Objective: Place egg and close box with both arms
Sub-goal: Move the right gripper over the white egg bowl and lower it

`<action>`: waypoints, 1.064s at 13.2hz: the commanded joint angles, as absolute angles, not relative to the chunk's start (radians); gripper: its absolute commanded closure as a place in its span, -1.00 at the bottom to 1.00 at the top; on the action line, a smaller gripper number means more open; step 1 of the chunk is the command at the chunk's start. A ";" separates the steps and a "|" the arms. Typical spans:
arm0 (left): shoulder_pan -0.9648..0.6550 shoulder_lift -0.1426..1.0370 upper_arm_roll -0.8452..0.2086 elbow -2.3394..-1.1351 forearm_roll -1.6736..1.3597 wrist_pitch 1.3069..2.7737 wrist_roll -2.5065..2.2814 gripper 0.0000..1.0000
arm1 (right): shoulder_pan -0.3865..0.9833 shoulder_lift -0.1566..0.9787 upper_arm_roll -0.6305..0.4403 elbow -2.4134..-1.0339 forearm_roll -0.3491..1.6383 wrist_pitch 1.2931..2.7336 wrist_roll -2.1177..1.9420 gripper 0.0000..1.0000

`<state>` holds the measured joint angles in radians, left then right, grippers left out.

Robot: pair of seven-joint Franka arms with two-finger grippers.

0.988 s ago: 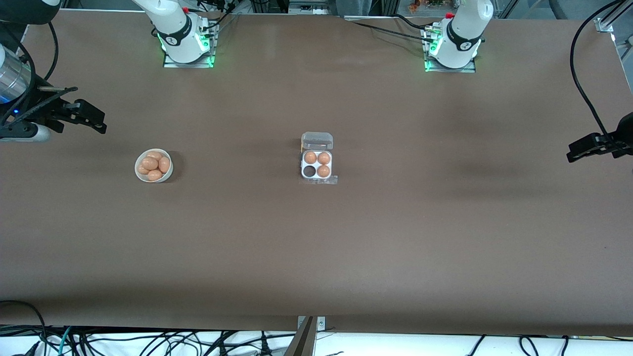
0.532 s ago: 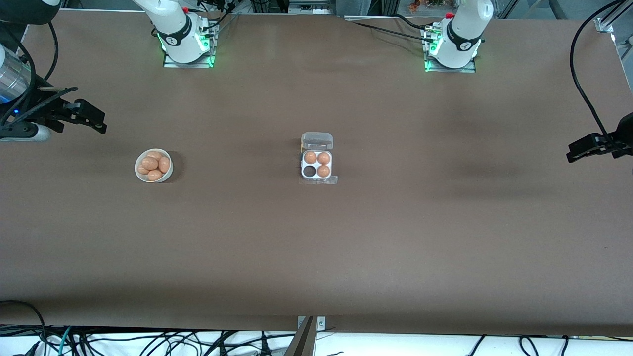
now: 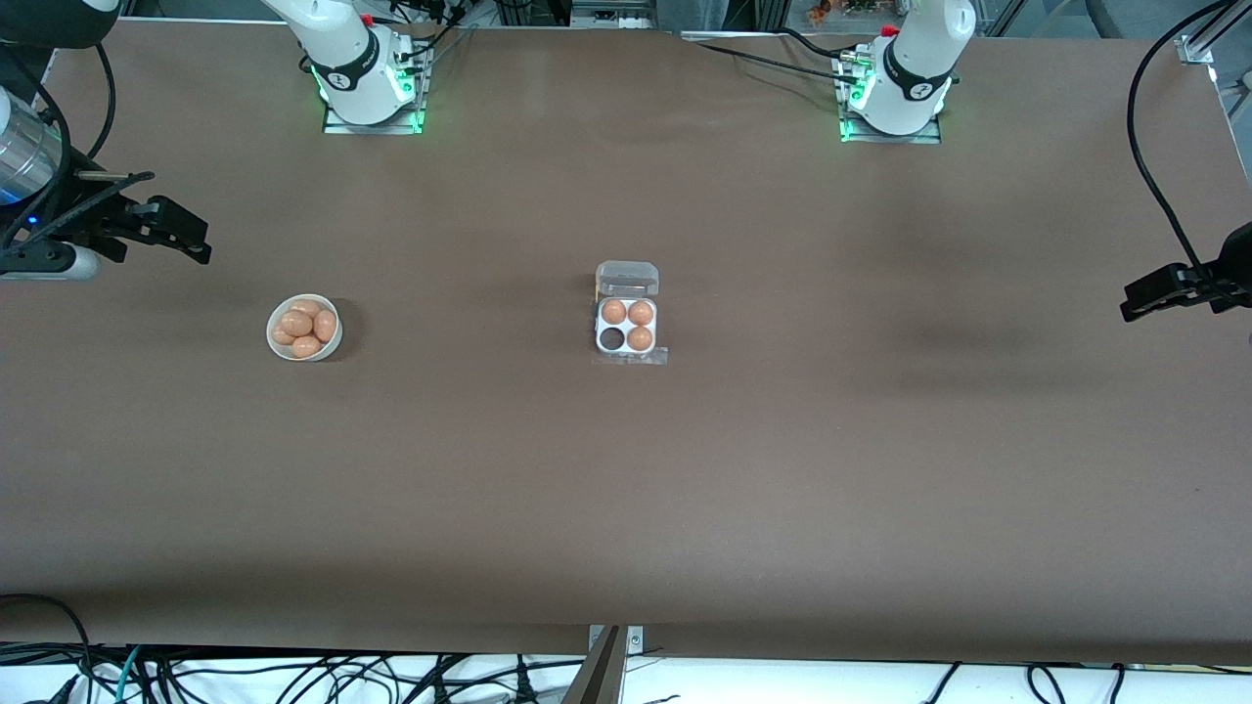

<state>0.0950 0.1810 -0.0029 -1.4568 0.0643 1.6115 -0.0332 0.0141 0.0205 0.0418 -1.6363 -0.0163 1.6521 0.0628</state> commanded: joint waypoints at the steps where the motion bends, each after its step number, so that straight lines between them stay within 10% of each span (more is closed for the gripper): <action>1: 0.103 0.187 -0.005 -1.439 0.058 1.597 -0.014 -1.00 | 0.002 0.018 0.055 -1.649 -0.028 1.649 0.052 -1.00; 6: 0.103 0.189 -0.005 -1.439 0.058 1.597 -0.014 -1.00 | -0.005 0.182 0.046 -1.683 -0.075 1.655 0.052 -1.00; 14: 0.103 0.189 -0.006 -1.439 0.058 1.597 -0.015 -1.00 | -0.009 0.086 -0.009 -2.202 -0.064 2.250 0.034 -1.00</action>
